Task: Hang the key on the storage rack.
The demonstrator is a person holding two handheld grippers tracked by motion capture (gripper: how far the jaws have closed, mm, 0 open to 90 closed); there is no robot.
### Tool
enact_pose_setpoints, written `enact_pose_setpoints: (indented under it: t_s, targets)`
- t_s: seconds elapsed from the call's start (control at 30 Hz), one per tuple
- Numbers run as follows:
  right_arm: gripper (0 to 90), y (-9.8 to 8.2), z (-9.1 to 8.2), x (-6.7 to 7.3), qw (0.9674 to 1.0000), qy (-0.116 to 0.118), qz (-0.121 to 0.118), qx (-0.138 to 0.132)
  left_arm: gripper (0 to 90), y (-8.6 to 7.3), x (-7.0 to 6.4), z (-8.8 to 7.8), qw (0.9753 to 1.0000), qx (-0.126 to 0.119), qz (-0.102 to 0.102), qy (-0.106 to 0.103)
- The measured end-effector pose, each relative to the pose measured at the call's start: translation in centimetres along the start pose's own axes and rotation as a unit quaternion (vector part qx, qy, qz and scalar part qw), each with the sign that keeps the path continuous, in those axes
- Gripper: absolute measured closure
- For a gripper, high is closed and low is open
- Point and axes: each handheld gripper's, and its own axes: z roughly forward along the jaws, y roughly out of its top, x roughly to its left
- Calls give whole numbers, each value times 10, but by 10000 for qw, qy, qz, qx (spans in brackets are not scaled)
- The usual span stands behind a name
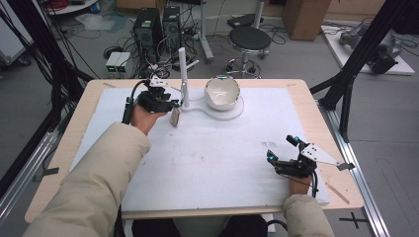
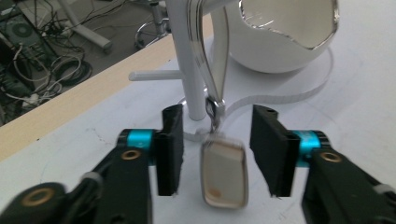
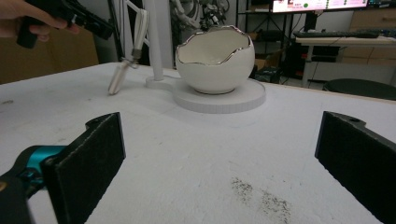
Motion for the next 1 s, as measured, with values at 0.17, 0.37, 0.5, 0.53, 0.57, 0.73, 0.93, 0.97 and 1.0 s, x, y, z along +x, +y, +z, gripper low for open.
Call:
enact_pose_setpoints:
  t_s: [0.17, 0.37, 0.5, 0.53, 0.57, 0.73, 0.93, 0.97, 1.0]
  targets:
    - [7, 0, 0, 0, 10000, 0, -22, -1, 349, -14, 0, -34, 9966, -796, 114, -164]
    - [7, 0, 0, 0, 10000, 0, -27, 4, 32, -40, 2, -74, 9903, -1232, 93, -639]
    - [7, 0, 0, 0, 10000, 0, -23, -2, 17, -61, 10, -101, 9858, -1547, 84, -645]
    - [7, 0, 0, 0, 10000, -5, 19, 7, 17, -66, 11, -107, 9849, -1615, 48, -616]
    - [7, 0, 0, 0, 10000, -6, -23, 4, 17, -71, 13, -112, 9839, -1694, 36, -577]
    - [7, 0, 0, 1, 10000, -10, -24, 9, 17, -94, 12, -133, 9792, -1962, -36, -513]
    - [7, 0, -1, 1, 9999, -18, -81, -63, 17, -125, 3, -146, 9755, -2139, -33, -515]
    - [7, 0, -1, 1, 10000, -14, -26, -38, 17, -131, 1, -146, 9748, -2166, -47, -528]
    - [7, 0, -1, 0, 10000, -11, -11, -47, 17, -136, 0, -147, 9743, -2194, -68, -516]
